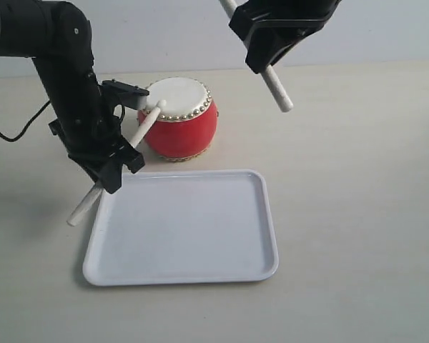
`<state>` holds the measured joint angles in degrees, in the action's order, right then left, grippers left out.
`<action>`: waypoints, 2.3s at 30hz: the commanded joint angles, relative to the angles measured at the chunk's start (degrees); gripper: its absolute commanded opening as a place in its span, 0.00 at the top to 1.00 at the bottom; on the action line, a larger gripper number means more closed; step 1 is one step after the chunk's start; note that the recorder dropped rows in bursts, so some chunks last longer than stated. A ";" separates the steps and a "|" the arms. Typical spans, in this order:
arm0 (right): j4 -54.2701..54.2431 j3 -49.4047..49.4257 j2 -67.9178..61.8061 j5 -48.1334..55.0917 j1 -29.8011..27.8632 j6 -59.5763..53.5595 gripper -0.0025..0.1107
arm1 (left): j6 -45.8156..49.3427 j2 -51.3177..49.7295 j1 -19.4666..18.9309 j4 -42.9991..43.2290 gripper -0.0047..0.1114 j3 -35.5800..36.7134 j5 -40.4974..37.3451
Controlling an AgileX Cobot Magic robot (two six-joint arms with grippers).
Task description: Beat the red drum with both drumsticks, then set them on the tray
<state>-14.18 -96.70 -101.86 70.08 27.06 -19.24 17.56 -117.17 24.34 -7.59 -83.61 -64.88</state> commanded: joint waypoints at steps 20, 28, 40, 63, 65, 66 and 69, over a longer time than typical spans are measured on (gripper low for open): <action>-4.70 -2.00 -13.18 -0.12 0.12 -4.47 0.98 | -1.40 7.78 0.33 -0.63 0.96 0.33 3.73; -5.33 -2.00 -0.50 -0.12 0.25 -4.58 0.98 | -2.23 -2.45 0.23 2.90 0.96 0.39 1.92; -5.05 2.52 -18.17 -3.73 0.25 -4.45 0.98 | -4.82 10.73 0.34 2.34 0.96 -1.04 -2.44; -3.64 -3.67 0.74 -0.12 0.25 1.39 0.98 | -0.91 -1.01 0.34 -0.31 0.96 1.62 4.97; -3.64 -3.58 0.71 -0.12 0.25 1.39 0.98 | -0.67 -3.76 0.34 -0.11 0.96 -1.07 1.21; -3.64 -3.30 0.15 -0.12 0.25 1.28 0.98 | -0.67 -3.94 0.34 0.10 0.96 -1.98 -0.13; -3.64 1.07 -5.01 -0.89 0.25 -0.62 0.98 | -2.72 -1.17 0.34 0.10 0.96 -4.35 -3.67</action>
<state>-17.78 -98.25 -103.35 69.93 27.23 -18.69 16.10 -120.89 24.34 -7.36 -86.77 -66.30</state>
